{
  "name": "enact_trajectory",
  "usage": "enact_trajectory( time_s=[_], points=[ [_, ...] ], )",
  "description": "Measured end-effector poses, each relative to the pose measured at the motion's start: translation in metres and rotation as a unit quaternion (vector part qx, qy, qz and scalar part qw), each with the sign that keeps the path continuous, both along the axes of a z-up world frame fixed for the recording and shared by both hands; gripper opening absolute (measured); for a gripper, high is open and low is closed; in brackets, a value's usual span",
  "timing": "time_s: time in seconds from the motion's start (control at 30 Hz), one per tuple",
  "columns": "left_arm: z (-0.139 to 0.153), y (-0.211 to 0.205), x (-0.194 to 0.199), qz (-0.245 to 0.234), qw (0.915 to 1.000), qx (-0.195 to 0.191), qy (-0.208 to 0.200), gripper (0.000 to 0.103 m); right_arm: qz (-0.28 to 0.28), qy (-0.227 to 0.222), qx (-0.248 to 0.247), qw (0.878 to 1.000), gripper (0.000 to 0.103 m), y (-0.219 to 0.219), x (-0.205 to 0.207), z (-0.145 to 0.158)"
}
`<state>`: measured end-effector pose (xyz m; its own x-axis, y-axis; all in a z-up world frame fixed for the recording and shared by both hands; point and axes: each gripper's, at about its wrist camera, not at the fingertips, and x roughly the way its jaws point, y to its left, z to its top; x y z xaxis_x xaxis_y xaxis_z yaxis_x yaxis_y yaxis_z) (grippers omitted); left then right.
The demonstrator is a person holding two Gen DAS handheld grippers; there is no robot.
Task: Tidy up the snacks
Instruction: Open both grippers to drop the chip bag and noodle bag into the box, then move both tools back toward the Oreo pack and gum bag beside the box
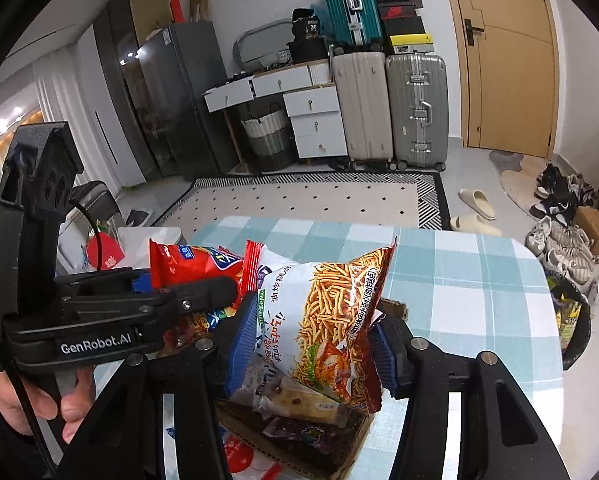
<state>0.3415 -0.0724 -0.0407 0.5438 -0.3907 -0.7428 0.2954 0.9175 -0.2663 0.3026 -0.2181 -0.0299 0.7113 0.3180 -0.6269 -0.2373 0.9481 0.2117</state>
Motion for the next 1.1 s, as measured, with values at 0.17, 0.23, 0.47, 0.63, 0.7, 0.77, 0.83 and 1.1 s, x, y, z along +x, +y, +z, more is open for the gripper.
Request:
enact_trajectory(
  time_s=[0.17,0.23,0.47,0.63,0.7,0.77,0.83,1.1],
  points=[
    [-0.013,0.000,0.003,-0.001,0.9999,0.004,0.013,0.042,0.003,-0.003,-0.005,1.000,0.053,0.003,0.004,-0.009],
    [-0.015,0.000,0.005,0.002,0.9998,0.012,0.017,0.042,0.003,-0.005,-0.003,1.000,0.056,0.004,0.004,-0.010],
    [-0.013,0.005,-0.002,0.012,0.9992,0.017,0.034,0.060,-0.007,-0.020,0.008,1.000,0.065,-0.003,-0.004,0.000],
    [0.000,0.008,-0.016,0.015,0.9996,0.021,0.013,0.064,-0.005,-0.034,0.007,0.999,0.066,-0.006,-0.018,0.012],
    [0.006,0.007,-0.024,0.012,0.9996,0.025,0.005,0.064,-0.004,-0.040,0.009,0.999,0.069,-0.006,-0.025,0.018],
    [0.013,0.006,-0.033,0.009,0.9992,0.038,-0.009,0.064,-0.003,-0.044,0.009,0.999,0.070,-0.007,-0.030,0.021],
    [0.020,0.006,-0.043,0.009,0.9988,0.044,-0.021,0.065,-0.003,-0.050,0.010,0.999,0.070,-0.008,-0.037,0.026],
    [0.047,0.015,-0.083,0.021,0.9967,0.045,-0.064,0.071,-0.002,-0.071,0.018,0.997,0.081,-0.005,-0.073,0.044]
  ],
)
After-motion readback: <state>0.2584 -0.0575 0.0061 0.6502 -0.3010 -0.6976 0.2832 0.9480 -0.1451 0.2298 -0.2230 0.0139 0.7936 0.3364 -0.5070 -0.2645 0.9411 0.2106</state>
